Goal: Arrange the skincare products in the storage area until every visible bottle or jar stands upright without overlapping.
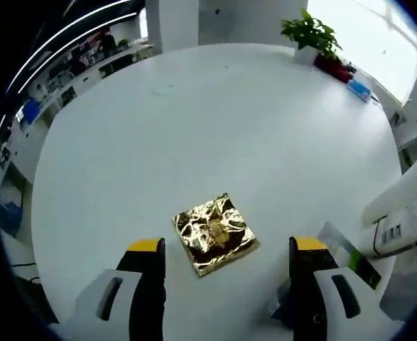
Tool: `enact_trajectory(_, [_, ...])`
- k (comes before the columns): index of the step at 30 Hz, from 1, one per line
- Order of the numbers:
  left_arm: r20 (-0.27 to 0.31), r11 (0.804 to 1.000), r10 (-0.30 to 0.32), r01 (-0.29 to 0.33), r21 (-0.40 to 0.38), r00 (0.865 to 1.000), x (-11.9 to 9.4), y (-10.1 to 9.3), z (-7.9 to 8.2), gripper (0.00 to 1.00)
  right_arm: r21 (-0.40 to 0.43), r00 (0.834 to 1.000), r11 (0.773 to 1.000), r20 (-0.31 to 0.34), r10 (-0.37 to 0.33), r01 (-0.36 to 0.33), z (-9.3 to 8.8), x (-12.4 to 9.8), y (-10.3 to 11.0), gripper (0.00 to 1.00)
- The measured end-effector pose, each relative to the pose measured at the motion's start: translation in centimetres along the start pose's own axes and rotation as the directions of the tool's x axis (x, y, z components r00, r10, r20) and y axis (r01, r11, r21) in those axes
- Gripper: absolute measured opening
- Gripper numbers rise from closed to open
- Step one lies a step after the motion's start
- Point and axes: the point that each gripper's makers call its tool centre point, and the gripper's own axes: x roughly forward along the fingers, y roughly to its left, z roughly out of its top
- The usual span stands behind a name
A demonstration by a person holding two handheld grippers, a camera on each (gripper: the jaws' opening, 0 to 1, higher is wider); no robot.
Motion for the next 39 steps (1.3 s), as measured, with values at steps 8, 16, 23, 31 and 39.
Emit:
enact_trajectory(8, [-0.013,0.999,0.016,-0.017,-0.045,1.0,0.7,0.5,0.0,0.66,0.01,1.0,1.0,0.001,0.0,0.0,-0.1,0.2,0.0,1.0])
enact_trajectory(16, [-0.013,0.994,0.05,-0.051,-0.092,0.999,0.9,1.3,0.3,0.59,0.015,1.0,1.0,-0.001,0.0,0.0,-0.2,0.3,0.0,0.99])
enact_trajectory(23, [-0.032,0.991,0.099,-0.101,-0.085,0.995,1.2,1.8,0.3,0.54,0.014,1.0,1.0,0.004,-0.004,0.004,-0.1,0.2,-0.1,0.99])
enact_trajectory(31, [-0.035,0.99,0.11,-0.113,-0.085,0.993,1.3,2.0,0.5,0.5,0.019,1.0,1.0,-0.003,-0.001,0.001,-0.5,0.2,0.0,0.98])
enact_trajectory(39, [-0.034,0.992,0.104,-0.106,-0.074,0.994,1.3,2.0,0.5,0.43,0.02,1.0,1.0,0.002,-0.003,0.003,-0.3,0.1,0.0,0.99])
